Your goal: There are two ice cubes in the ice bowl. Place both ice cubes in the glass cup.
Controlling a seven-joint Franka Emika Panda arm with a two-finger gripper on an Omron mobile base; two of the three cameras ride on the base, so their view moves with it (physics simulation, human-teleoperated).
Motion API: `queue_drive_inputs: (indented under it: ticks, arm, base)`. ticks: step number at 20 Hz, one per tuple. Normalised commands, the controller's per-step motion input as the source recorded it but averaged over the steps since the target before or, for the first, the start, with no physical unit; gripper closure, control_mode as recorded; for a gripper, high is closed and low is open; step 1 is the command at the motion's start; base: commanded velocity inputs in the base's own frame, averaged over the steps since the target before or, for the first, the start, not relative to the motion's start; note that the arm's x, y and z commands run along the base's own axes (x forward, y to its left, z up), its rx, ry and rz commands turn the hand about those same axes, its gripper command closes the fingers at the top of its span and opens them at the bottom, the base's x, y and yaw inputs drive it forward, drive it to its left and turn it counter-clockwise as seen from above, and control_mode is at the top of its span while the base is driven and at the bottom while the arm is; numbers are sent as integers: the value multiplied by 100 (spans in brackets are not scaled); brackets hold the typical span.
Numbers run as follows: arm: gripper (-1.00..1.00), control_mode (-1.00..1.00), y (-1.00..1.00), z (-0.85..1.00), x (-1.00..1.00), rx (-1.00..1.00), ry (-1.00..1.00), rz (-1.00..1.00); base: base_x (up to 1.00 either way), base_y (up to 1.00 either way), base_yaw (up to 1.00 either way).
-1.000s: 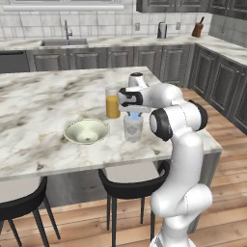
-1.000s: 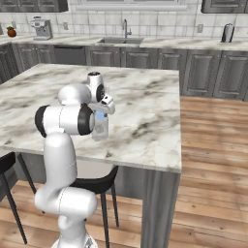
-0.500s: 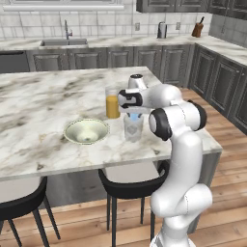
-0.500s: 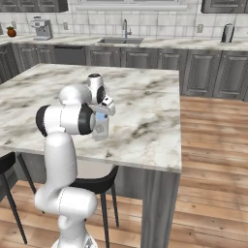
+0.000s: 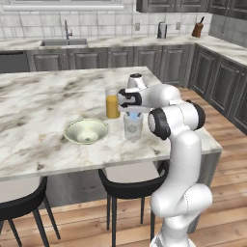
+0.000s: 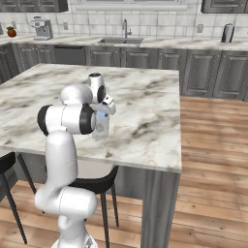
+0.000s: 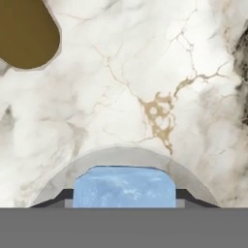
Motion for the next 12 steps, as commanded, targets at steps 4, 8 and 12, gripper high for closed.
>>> queue_drive_inputs:
  ticks: [4, 8, 12]
  arm:
    - [-100, -100, 0, 32, -16, 0, -7, 0]
    - [-100, -100, 0, 59, -43, 0, -12, 0]
    - [-100, -100, 0, 58, -67, 0, -18, 0]
  base:
    - [0, 0, 0]
    - [0, 0, 0]
    - [0, 0, 0]
